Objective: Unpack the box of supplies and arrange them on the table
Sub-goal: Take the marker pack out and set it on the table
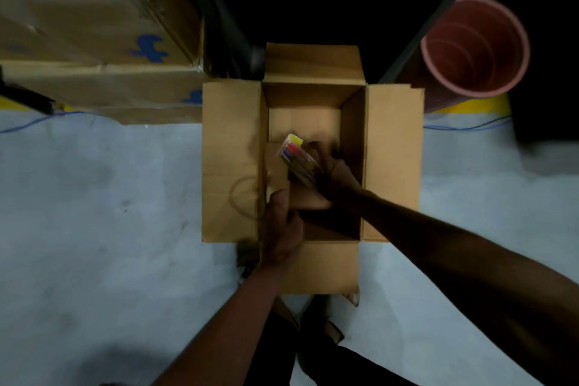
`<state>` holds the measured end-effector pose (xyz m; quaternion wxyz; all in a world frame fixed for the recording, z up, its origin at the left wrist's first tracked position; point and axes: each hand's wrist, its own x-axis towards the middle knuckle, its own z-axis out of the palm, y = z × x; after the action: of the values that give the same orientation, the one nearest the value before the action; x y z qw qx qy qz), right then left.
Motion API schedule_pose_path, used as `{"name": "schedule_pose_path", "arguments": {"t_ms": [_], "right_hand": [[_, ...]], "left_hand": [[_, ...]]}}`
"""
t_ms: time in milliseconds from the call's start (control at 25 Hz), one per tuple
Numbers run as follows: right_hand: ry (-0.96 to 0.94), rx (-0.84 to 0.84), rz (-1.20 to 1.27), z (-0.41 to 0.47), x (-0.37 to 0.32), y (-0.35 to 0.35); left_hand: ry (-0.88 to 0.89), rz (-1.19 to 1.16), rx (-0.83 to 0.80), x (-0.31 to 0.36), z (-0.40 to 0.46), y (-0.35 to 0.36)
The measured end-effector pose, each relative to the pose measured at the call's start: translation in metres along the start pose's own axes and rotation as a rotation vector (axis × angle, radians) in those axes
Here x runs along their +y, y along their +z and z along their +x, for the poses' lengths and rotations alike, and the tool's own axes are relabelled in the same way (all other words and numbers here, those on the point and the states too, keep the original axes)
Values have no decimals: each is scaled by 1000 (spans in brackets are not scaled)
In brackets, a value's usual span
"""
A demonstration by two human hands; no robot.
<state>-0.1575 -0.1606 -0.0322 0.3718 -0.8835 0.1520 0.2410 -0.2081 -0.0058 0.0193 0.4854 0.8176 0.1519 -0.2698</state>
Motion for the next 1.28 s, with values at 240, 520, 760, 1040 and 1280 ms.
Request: {"name": "schedule_pose_path", "arguments": {"t_ms": [240,520,760,1040,1280], "right_hand": [[-89,68,402,-77,-50,-75],[15,140,754,-180,-126,-176],[-7,228,764,-254,-171,-247],[-28,166,828,-322,-193,-318],[-106,216,908,-332,-219,-385]], "left_hand": [[56,-2,60,104,-48,-48],[139,-62,61,224,-124,-87],[241,-67,40,297,-185,-99],[236,-205,76,349,-213,-97],[245,-291,160,388,-210,-95]]}}
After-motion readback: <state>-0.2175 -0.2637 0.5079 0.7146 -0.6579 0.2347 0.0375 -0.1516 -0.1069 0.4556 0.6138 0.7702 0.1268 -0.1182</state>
